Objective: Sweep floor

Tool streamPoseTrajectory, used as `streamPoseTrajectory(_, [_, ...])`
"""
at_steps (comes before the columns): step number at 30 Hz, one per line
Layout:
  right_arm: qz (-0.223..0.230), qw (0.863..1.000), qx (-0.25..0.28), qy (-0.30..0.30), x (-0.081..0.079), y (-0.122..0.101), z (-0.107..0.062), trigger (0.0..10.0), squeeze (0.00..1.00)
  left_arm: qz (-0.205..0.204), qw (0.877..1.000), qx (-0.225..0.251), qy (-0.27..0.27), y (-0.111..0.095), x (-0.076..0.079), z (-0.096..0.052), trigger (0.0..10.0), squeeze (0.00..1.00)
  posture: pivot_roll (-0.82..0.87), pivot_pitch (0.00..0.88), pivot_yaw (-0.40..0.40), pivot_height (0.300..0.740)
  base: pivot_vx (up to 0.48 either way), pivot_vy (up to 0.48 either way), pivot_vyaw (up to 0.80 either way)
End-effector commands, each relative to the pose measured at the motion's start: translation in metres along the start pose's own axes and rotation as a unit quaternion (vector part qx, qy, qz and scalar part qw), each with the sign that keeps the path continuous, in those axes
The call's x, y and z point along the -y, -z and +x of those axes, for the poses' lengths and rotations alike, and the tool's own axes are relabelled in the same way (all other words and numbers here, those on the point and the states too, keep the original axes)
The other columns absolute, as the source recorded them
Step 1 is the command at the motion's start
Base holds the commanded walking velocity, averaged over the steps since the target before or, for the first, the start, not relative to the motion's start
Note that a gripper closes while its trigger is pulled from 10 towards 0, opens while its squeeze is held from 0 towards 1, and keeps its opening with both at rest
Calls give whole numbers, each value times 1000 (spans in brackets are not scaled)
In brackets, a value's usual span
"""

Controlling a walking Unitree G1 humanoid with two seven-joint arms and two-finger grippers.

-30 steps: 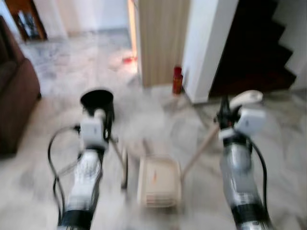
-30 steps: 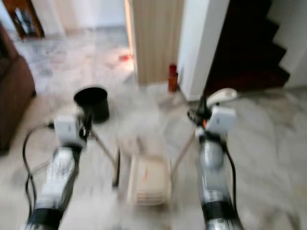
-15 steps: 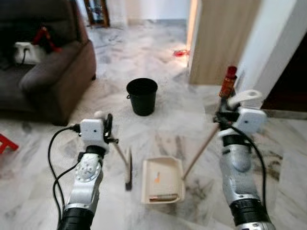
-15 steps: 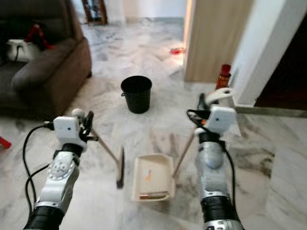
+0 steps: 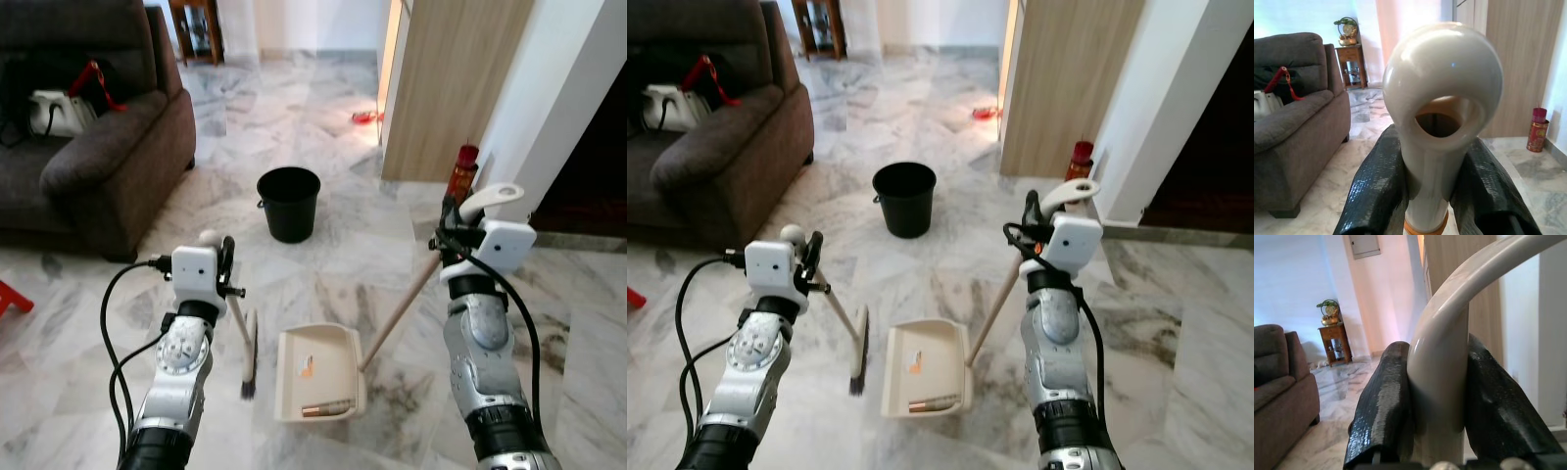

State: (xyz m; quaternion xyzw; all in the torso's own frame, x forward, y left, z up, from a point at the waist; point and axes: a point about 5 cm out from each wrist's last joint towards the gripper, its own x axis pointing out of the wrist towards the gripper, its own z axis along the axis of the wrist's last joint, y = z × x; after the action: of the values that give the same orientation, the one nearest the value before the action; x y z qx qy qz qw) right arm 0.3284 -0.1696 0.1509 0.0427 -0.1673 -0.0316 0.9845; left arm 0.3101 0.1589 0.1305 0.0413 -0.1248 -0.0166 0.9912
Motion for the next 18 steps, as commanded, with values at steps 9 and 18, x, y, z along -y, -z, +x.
streamPoseTrajectory(9, [26, 998, 47, -20, -12, -22, 11, 10000, 0, 10, 999, 31, -5, -13, -4, 3, 10000, 0, 109, 39, 17, 740, 303, 0, 0])
streamPoseTrajectory(18, [24, 998, 52, -33, -17, -25, 12, 10000, 0, 10, 999, 32, -5, -13, -4, 3, 10000, 0, 112, 38, 17, 740, 314, 0, 0])
